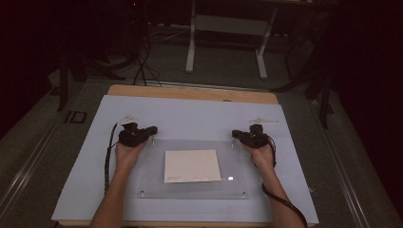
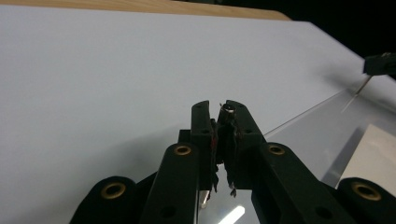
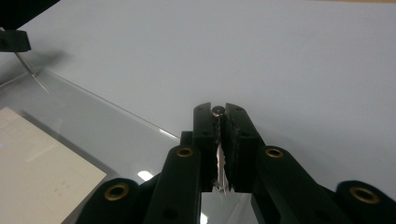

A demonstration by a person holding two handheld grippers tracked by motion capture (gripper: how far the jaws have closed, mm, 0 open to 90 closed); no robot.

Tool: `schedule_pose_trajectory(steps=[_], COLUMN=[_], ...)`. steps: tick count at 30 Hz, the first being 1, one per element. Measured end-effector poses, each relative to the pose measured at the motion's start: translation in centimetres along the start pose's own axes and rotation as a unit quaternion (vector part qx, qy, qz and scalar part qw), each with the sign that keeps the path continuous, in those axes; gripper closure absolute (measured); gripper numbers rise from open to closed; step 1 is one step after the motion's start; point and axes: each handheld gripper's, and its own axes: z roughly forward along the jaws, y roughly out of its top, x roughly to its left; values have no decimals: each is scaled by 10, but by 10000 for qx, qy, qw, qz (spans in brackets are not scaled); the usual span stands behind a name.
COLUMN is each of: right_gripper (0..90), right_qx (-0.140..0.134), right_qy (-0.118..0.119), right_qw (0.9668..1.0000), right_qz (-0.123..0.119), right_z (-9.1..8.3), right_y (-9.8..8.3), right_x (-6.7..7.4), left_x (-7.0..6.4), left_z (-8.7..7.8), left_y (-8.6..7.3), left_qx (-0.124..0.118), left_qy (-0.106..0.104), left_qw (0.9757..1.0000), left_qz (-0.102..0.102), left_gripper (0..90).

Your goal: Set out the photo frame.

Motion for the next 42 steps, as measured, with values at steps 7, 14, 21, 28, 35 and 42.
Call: schedule_pose_trajectory(steps=[7,14,21,28,35,42], right_gripper=[844,838,720,683,824,900], right_qx=[96,233,323,285,203,-64], right_qy=[30,-125,-492,-337,237,331], right_qw=[9999,9997,9979,9977,9948,9906], right_qz=[66,-10,-280,-512,-973,-1328], right_z=[4,7,-8,-38,-68,-92], right_y=[6,13,19,25,29,26], right_x=[-4,-3,5,20,55,97], left_x=[13,14,15,15,15,15], left_z=[5,9,12,14,15,16], left_y=[6,9,10,10,11,12], left_qx=[146,173,191,191,197,214], left_qy=[-345,-267,-227,-152,-109,-78], left_qw=[9987,9981,9976,9973,9971,9968], left_qz=[-357,-528,-619,-696,-722,-772], left_gripper=[830,838,840,842,842,843])
